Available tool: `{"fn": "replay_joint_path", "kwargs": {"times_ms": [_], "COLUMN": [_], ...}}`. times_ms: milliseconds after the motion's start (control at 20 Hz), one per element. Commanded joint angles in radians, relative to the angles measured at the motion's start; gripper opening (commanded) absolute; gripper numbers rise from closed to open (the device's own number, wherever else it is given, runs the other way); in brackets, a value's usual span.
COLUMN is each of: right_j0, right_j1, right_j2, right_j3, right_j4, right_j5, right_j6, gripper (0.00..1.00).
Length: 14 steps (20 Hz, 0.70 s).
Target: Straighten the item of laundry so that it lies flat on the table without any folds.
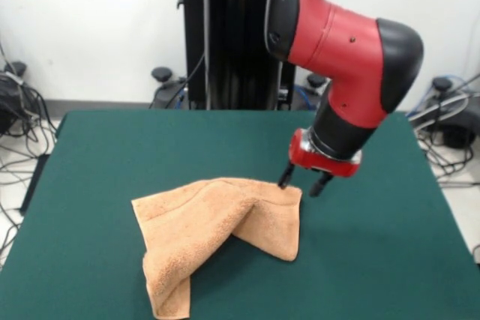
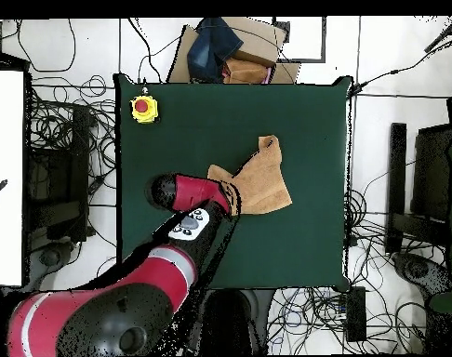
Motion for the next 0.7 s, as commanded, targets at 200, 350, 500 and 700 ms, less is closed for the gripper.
{"fn": "replay_joint_path", "kwargs": {"times_ms": [200,350,500,700], "right_j0": [0.017,0.065,0.085,0.108], "right_j1": [0.051,0.110,0.149,0.197], "right_j2": [0.167,0.077,0.042,0.011], "right_j3": [-0.035,-0.086,-0.088,-0.111], "right_j4": [0.060,0.026,0.042,0.038], "right_j5": [-0.057,-0.029,-0.043,-0.071], "right_j6": [0.256,0.247,0.286,0.285], "gripper": [1.00,1.00,1.00,1.00]}}
